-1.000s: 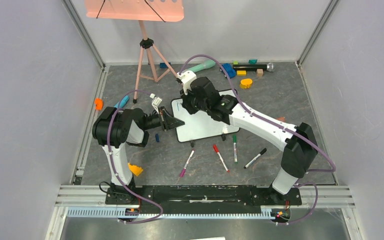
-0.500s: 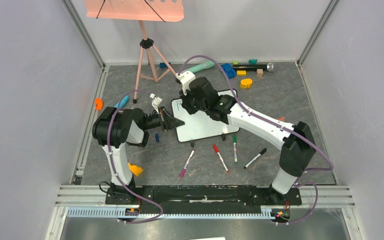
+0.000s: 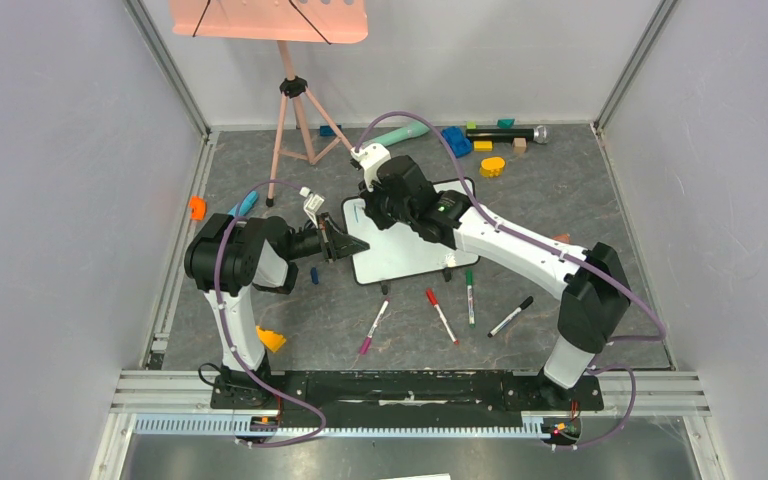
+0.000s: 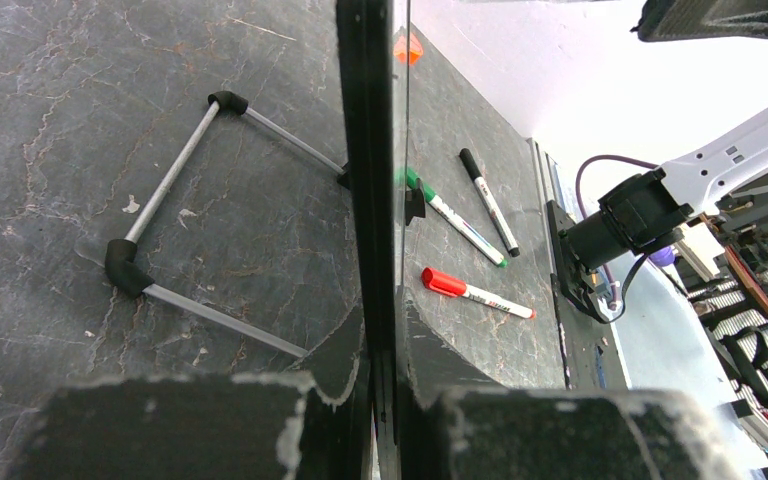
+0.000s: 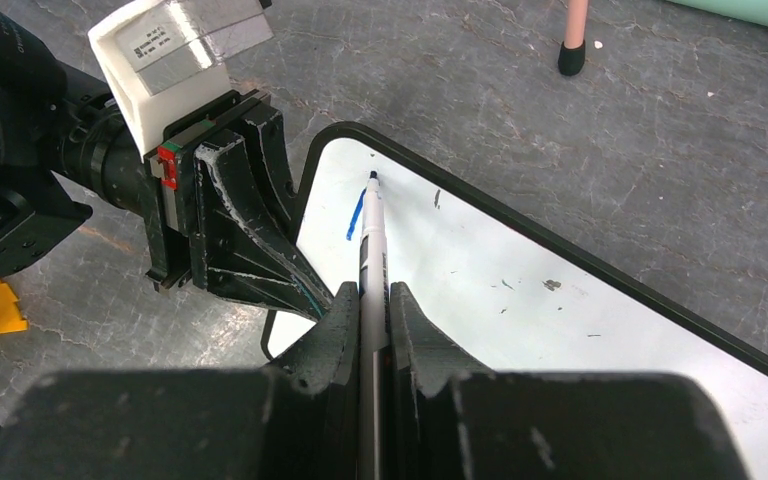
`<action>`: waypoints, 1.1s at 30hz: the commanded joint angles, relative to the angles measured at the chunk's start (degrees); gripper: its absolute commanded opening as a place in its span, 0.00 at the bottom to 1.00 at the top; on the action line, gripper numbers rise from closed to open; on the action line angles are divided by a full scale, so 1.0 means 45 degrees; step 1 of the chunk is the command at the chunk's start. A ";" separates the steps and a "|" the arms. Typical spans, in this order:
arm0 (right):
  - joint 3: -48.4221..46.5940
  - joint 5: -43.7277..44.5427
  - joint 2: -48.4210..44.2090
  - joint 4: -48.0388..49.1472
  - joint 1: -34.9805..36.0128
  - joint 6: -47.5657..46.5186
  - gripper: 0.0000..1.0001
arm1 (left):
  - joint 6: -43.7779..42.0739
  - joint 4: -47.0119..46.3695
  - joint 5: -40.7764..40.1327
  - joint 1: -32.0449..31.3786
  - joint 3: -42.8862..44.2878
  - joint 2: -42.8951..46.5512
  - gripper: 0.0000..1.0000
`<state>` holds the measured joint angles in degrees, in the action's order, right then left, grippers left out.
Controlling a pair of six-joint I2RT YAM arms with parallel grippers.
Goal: Write a sentence on the whiteboard
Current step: Pick up the sentence from the whiteboard.
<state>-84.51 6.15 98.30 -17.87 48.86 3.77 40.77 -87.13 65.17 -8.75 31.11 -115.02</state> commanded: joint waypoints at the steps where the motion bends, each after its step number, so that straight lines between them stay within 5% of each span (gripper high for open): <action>1: -0.0087 0.0467 0.0126 0.0193 -0.0038 -0.0188 0.00 | -0.2091 -0.0461 -0.0319 0.0031 -0.0210 -0.0365 0.02; 25: 0.0730 0.2093 -0.0588 -0.0307 -0.0063 0.0034 0.00 | -0.2078 -0.0461 -0.0341 0.0031 -0.0202 -0.0373 0.02; 33: 0.0943 0.1020 -0.0583 -0.0262 -0.0073 -0.0029 0.00 | -0.2080 -0.0461 -0.0302 0.0031 -0.0205 -0.0367 0.02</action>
<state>-81.49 10.63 96.42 -18.09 49.19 4.03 40.80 -87.07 65.06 -8.75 31.11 -115.02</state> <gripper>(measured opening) 0.118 0.109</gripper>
